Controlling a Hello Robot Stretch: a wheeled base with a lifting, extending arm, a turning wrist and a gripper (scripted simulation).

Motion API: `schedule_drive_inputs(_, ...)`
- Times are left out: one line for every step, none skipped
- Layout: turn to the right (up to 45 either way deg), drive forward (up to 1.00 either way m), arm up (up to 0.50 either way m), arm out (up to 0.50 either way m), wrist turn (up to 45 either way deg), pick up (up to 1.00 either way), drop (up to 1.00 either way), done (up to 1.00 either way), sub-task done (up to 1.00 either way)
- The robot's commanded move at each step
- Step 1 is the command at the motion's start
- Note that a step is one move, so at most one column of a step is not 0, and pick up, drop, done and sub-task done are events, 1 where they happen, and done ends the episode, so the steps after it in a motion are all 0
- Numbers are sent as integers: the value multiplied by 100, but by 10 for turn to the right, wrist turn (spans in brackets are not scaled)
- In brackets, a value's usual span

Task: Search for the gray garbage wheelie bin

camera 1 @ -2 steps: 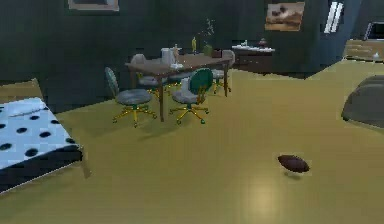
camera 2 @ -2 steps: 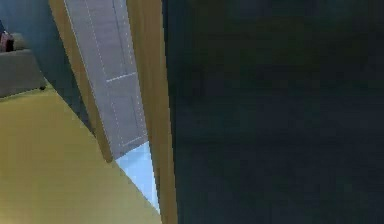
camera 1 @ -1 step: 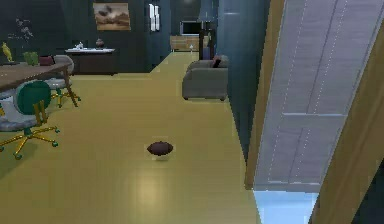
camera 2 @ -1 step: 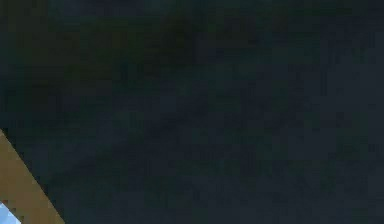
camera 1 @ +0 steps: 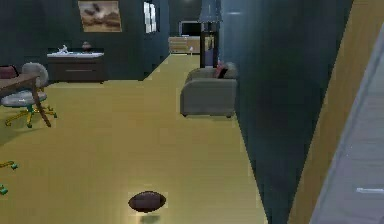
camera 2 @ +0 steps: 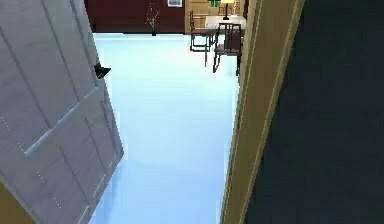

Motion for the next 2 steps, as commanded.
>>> schedule_drive_inputs(420, 0, 0, 0, 0, 0, 0, 0, 0)
schedule_drive_inputs(0, 35, 0, 0, 0, 0, 0, 0, 0)
